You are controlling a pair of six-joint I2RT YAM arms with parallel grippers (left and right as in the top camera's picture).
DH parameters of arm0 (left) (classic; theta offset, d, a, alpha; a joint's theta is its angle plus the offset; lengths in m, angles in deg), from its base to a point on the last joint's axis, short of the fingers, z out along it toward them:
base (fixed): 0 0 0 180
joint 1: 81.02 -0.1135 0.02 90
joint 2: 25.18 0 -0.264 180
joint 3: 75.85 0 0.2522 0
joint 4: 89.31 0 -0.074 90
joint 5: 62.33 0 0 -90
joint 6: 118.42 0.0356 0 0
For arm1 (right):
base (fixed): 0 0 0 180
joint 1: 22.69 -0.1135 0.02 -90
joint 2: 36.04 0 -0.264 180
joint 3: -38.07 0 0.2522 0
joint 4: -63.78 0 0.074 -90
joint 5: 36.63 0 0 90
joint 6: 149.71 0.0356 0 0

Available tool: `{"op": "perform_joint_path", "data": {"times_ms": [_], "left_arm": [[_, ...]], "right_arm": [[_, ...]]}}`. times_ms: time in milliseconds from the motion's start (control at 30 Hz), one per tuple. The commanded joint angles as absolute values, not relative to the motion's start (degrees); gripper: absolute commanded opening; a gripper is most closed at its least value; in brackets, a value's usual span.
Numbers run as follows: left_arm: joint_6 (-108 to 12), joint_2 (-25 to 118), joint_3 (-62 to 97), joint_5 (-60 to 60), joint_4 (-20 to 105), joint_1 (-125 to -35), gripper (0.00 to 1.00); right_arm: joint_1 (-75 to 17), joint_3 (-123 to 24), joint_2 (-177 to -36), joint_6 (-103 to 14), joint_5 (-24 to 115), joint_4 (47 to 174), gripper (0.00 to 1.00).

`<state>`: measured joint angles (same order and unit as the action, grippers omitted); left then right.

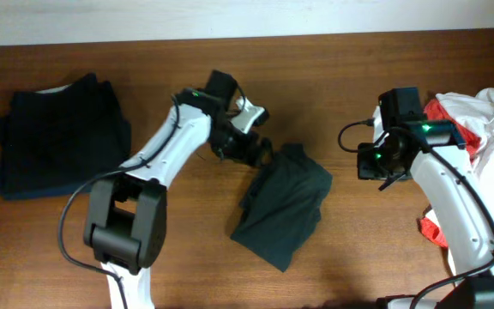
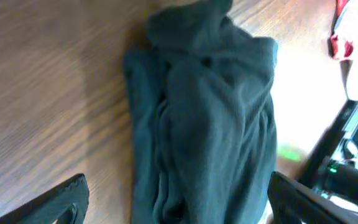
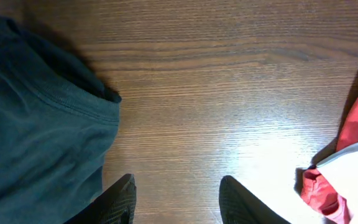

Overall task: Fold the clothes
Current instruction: 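Lift the folded shirt with the left gripper and carry it leftward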

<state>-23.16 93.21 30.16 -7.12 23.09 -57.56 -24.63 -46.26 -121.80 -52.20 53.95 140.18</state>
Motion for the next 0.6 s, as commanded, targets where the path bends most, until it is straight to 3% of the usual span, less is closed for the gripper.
{"op": "perform_joint_path", "data": {"times_ms": [0,100,233,300,333,367,400,433,567], "left_arm": [[-21.0,92.3,24.2,-6.2,29.5,-54.4,0.96],[-21.1,92.6,20.8,0.8,32.9,-52.2,0.96],[-23.6,96.5,20.6,0.8,36.0,-52.0,0.96],[-25.0,99.1,20.6,1.6,36.9,-52.1,0.89],[-25.4,100.1,20.6,1.9,36.9,-52.1,0.72],[-25.4,100.8,20.6,2.0,36.6,-52.1,0.40],[-25.4,100.8,20.6,2.0,36.4,-52.1,0.16],[-25.4,100.8,20.7,2.1,36.4,-52.1,0.02],[-25.4,98.6,24.0,3.4,34.4,-57.2,0.00]], "right_arm": [[-24.2,-47.3,-120.8,-52.2,53.1,140.2,0.48],[-24.2,-47.3,-120.8,-52.2,53.2,140.7,0.47],[-24.2,-47.3,-120.8,-52.2,53.2,141.3,0.48],[-24.2,-47.3,-120.8,-52.2,53.2,141.6,0.47],[-24.2,-47.3,-120.8,-52.2,53.2,141.7,0.48],[-24.2,-47.3,-120.8,-52.2,53.2,141.7,0.48],[-24.2,-47.3,-120.8,-52.2,53.2,141.7,0.48],[-24.2,-47.3,-120.8,-52.2,53.2,141.7,0.48],[-24.2,-47.3,-120.8,-52.2,53.2,141.7,0.48]]}}
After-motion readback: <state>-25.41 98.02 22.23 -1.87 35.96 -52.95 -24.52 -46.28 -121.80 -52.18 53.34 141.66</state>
